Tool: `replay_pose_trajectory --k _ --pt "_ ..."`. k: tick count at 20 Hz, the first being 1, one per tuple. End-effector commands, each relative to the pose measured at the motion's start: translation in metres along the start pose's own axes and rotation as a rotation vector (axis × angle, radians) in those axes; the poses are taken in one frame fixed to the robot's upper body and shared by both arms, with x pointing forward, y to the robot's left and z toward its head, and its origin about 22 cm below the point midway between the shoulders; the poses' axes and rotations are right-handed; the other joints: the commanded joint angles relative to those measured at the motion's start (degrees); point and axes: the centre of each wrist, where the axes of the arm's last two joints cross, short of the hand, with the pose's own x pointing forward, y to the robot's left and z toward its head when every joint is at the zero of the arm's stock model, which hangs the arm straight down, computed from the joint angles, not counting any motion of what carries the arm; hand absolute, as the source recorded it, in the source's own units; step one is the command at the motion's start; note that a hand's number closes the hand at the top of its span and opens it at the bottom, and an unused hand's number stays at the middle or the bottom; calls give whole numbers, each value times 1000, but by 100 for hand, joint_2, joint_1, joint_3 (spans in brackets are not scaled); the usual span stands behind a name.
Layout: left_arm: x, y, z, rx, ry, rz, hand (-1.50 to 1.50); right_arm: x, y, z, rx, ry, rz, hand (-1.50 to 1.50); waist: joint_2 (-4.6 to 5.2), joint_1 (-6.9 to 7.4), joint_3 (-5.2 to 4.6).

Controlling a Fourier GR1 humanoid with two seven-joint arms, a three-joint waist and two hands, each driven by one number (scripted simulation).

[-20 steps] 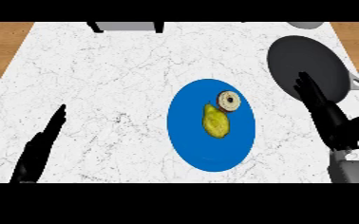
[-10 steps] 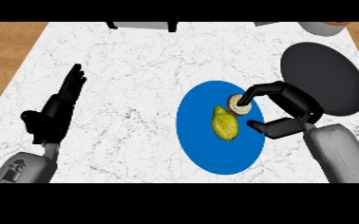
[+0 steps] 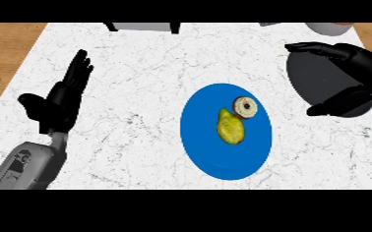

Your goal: Pick the cupcake from the plate and place it in the pan

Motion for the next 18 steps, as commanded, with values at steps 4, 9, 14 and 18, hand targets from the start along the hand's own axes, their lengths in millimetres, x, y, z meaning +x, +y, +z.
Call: replay_pose_trajectory --k 4,9,14,18 --pt "19 -13 -16 -1 -7 4 0 58 -66 -34 291 9 252 -150 -12 52 -22" --pt "2 -10 -5 17 0 -3 0 59 -61 -73 343 -5 280 -150 -66 -53 -27" --pt "3 -10 -5 39 13 6 0 59 -54 -96 334 -64 342 -150 -86 -159 -26" --pt "6 -4 -5 32 11 2 0 51 -33 -114 401 -63 275 -150 -83 -157 -28"
